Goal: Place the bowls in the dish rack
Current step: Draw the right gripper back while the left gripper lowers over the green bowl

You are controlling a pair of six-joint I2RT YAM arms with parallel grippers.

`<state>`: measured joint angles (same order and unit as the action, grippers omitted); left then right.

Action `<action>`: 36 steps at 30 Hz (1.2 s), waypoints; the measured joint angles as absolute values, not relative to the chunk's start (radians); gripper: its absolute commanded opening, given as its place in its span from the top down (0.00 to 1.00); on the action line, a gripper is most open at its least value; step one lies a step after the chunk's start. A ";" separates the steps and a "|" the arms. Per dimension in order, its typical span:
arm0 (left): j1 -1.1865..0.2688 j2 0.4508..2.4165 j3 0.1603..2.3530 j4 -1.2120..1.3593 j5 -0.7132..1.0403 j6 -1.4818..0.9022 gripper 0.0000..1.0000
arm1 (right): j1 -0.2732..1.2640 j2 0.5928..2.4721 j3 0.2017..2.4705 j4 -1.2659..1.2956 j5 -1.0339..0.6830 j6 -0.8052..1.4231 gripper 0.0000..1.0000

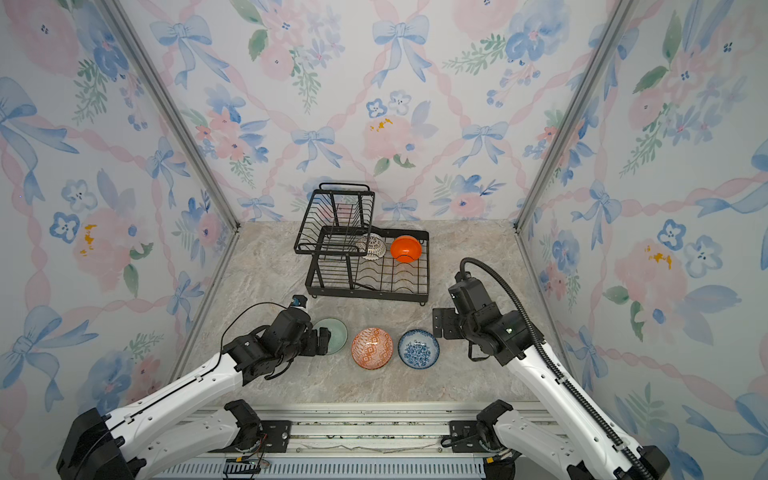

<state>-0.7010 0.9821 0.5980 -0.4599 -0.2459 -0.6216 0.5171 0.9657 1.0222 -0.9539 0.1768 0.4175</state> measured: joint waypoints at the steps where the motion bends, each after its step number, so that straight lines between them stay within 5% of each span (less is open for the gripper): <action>1: -0.704 0.985 0.594 -0.462 -0.246 -0.628 0.02 | 0.505 0.973 1.016 -0.953 0.162 0.419 0.03; 10: -0.713 1.000 0.569 -0.474 -0.245 -0.677 0.04 | 0.427 1.084 1.003 -0.904 0.051 0.380 0.03; 36: -0.712 1.161 0.597 -0.473 -0.250 -0.727 0.54 | 0.379 1.306 1.084 -0.817 -0.069 0.261 0.03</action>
